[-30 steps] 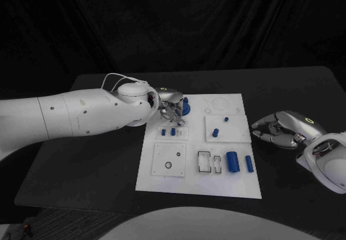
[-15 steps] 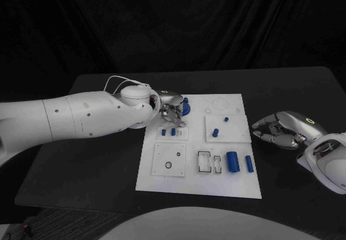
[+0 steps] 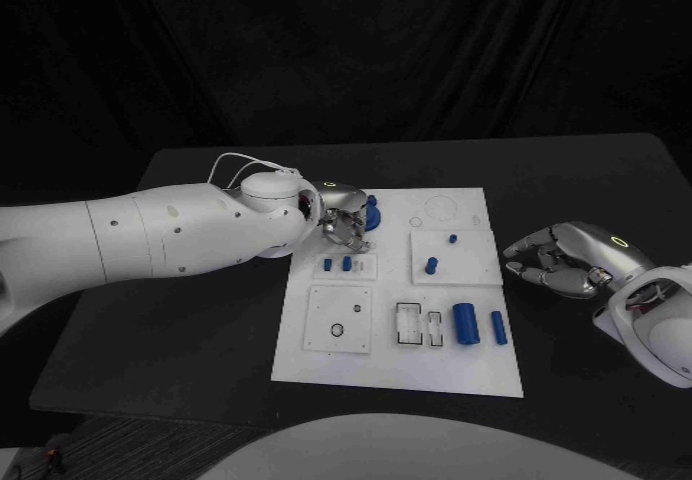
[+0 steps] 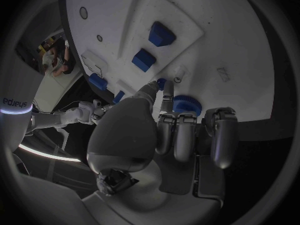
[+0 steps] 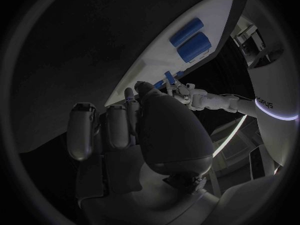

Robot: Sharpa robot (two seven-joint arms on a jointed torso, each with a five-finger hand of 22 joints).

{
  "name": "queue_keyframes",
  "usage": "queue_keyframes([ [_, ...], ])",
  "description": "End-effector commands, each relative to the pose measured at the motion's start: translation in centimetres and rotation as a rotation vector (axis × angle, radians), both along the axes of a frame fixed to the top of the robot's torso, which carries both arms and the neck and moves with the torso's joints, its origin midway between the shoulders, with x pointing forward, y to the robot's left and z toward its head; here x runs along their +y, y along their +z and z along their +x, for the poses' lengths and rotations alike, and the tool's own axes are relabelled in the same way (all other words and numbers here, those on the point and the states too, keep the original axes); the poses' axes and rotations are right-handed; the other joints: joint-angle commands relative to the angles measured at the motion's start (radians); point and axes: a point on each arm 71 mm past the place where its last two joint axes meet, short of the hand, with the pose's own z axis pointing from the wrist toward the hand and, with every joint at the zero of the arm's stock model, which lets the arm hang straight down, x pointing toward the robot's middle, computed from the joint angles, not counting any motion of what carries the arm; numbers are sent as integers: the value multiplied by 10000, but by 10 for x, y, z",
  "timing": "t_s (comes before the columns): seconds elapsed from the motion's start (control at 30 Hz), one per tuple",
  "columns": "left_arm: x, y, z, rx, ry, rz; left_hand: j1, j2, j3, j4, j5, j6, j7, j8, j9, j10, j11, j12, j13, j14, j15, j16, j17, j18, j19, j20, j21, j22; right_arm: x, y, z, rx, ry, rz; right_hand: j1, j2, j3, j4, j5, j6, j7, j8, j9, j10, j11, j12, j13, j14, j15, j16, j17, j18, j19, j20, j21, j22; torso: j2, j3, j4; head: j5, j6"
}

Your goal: Assemble the parts on the task board

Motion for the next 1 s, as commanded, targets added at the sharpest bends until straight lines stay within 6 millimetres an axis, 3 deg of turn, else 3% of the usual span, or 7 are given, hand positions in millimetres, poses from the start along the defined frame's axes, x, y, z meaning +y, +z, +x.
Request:
queue_keyframes([
  [0.03,1,-11,-5,261,-343,92,204,29,620,-471,276,-171,50,-131,28,713,18,-286,2351,1075,8,27,2632,-45,381,-46,-60,2302,0,-1,0,91,-40,-69,103,3,40,-5,15,93,8,-18,13,16,-40,-41,-4392,376,-90,49,3,32,324,14,-48,2076,1,1,-1,11,2],
  [0.37,5,-6,-6,-275,-727,-641,136,-156,1628,-967,899,-245,216,-346,-33,635,147,-396,2269,1075,127,27,2632,-45,380,70,-52,2305,1,-2,1,139,-27,-50,110,10,50,-8,22,95,8,-18,13,11,-39,-60,-4409,370,-90,33,-29,36,317,14,-66,2071,6,1,-11,-7,2],
  [0.57,17,4,-7,-1264,-960,-1560,-83,-257,1823,-981,782,-146,190,-327,-18,710,146,-325,2325,1075,127,27,2632,-59,419,83,6,2324,0,-2,0,153,-49,-60,110,10,50,-8,22,95,8,-18,13,11,-39,-60,-4409,370,-90,33,-29,36,317,14,-66,2071,-3,-4,3,-31,2],
  [0.67,26,10,-8,-1912,-1020,-2206,-276,-323,1917,-923,447,-264,213,-433,-90,746,165,-289,2353,1075,142,27,2632,-71,450,97,53,2340,-1,-2,0,158,-63,-66,110,10,50,-8,22,95,8,-18,13,11,-39,-60,-4409,370,-90,33,-29,36,317,14,-66,2071,-4,-2,11,-10,2],
  [1.0,54,21,-10,-2260,-417,-4045,-206,-381,2097,-921,721,-406,307,-521,-252,115,195,-975,1817,1075,180,27,2632,-55,393,127,-9,2318,-2,-3,0,194,-86,-90,127,6,63,-23,29,93,10,-21,13,5,-38,-76,-4422,369,-89,33,-29,39,311,15,-80,2066,-2,0,28,35,2],
])
